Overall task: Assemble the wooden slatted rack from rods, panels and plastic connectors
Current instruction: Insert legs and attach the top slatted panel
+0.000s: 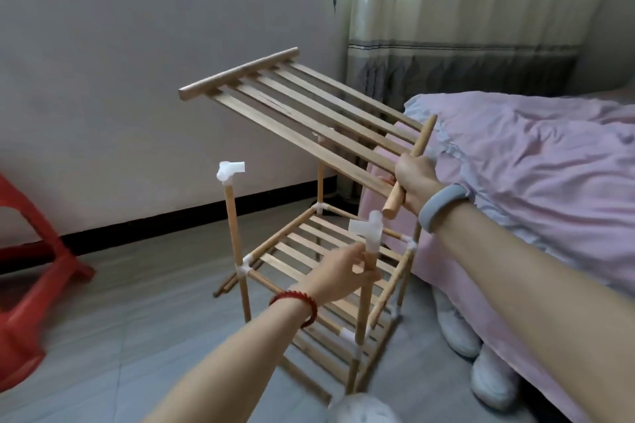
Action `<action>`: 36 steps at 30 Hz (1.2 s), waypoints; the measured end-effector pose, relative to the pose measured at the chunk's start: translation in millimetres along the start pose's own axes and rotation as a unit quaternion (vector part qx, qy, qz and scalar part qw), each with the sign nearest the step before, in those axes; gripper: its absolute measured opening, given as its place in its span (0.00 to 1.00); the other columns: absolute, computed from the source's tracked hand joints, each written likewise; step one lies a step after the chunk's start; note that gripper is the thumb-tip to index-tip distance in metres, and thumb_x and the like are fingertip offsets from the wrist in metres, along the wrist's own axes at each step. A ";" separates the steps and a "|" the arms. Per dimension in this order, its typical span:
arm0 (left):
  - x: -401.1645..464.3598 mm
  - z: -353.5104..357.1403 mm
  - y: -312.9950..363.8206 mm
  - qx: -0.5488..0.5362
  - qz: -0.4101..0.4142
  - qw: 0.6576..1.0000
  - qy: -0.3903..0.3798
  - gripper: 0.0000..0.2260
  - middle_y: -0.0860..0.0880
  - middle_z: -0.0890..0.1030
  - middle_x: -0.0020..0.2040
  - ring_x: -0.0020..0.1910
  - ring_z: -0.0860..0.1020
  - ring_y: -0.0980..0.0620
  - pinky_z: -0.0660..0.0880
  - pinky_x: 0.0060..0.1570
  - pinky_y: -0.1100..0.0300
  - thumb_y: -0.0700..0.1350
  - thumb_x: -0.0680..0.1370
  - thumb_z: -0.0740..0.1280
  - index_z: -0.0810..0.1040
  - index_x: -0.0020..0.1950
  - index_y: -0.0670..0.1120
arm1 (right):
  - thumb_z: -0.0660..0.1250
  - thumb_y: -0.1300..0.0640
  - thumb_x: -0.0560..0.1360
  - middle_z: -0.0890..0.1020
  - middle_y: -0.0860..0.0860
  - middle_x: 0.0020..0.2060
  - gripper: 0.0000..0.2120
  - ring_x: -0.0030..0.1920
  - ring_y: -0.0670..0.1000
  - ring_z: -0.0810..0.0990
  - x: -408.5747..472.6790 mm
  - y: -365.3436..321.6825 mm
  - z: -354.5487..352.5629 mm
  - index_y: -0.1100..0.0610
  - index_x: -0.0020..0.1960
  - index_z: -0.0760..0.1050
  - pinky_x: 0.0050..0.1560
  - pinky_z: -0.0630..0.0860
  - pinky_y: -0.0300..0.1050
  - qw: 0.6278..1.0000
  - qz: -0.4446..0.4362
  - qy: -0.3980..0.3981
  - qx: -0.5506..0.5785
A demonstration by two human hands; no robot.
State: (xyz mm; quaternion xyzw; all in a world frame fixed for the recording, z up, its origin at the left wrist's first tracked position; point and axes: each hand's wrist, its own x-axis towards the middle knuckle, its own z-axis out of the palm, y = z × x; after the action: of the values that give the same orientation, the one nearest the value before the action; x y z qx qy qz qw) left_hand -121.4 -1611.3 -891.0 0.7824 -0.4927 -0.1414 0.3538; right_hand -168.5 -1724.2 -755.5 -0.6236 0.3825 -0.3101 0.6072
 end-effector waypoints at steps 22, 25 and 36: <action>23.6 -161.0 -196.0 -0.098 -0.139 0.956 0.238 0.09 0.50 0.79 0.47 0.51 0.78 0.50 0.72 0.45 0.62 0.37 0.80 0.56 0.72 0.48 0.49 | 0.52 0.60 0.81 0.76 0.53 0.38 0.06 0.35 0.49 0.79 28.4 36.3 145.1 0.60 0.50 0.66 0.46 0.80 0.43 0.984 0.132 0.011 0.121; -1.9 -147.4 -196.3 -0.080 -0.126 0.952 0.267 0.10 0.54 0.78 0.44 0.47 0.78 0.53 0.70 0.40 0.68 0.37 0.80 0.56 0.72 0.47 0.49 | 0.51 0.61 0.81 0.75 0.53 0.37 0.05 0.35 0.49 0.80 23.1 43.0 147.3 0.59 0.52 0.65 0.50 0.80 0.48 0.983 0.134 0.002 0.122; -113.6 -112.4 -145.1 -0.057 -0.135 0.925 0.350 0.05 0.51 0.79 0.42 0.43 0.78 0.52 0.74 0.40 0.62 0.39 0.80 0.60 0.72 0.47 0.48 | 0.49 0.55 0.83 0.75 0.53 0.39 0.15 0.51 0.54 0.81 -31.6 38.5 141.0 0.63 0.58 0.68 0.53 0.78 0.45 0.987 0.112 0.006 0.119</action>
State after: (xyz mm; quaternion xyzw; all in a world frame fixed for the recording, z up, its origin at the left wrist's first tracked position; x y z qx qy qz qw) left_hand -13.9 -1427.6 -926.3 0.8199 -0.2187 0.0671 0.5248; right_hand -68.6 -1622.8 -801.3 -0.4980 0.4138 -0.2872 0.7058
